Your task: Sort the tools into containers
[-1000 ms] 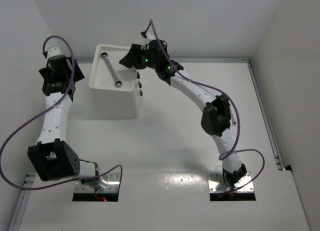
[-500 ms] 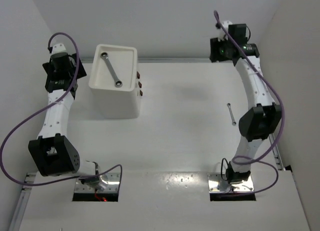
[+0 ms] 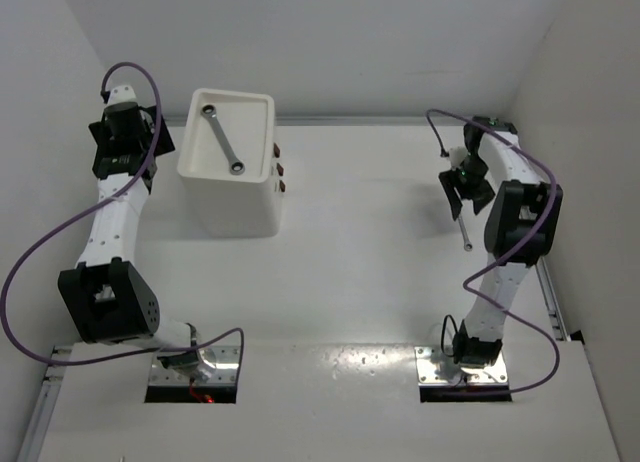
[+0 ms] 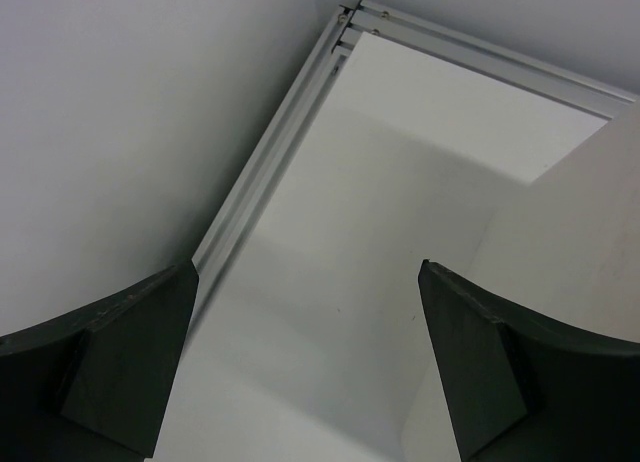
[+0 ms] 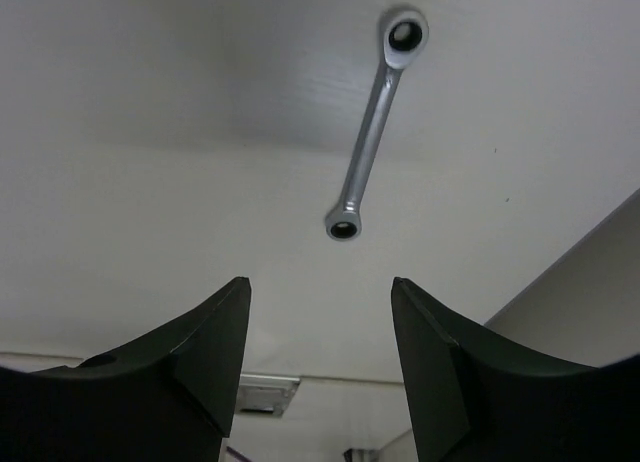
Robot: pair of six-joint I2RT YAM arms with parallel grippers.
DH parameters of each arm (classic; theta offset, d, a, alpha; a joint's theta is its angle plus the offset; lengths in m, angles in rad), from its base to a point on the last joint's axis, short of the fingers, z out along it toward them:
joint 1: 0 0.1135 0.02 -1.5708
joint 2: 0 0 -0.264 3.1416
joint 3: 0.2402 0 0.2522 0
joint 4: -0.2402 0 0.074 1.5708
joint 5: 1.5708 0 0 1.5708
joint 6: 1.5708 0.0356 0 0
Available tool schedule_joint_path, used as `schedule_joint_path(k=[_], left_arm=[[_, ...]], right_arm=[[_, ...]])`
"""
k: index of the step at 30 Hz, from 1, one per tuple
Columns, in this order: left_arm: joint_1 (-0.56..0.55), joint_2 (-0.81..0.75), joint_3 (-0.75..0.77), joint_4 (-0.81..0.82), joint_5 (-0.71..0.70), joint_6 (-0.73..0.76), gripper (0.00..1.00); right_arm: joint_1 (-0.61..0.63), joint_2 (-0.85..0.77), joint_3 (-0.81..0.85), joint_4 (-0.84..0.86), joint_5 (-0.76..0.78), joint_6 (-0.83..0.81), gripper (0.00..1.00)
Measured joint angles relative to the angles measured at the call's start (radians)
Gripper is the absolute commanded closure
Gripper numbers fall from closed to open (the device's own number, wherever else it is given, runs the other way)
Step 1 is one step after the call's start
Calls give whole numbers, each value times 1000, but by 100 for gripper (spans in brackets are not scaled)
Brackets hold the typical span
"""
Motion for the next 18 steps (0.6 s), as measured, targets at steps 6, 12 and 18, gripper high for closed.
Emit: schedule_joint_path(k=[6, 12, 18], left_arm=[[-1, 7, 0, 5, 3, 0, 0], [-1, 19, 0, 8, 8, 0, 0], [-3, 39, 0, 12, 7, 0, 0]], right_arm=[[-35, -13, -166, 31, 46, -18, 46], [-41, -9, -176, 102, 45, -18, 51], [-41, 85, -105, 135, 39, 2, 51]])
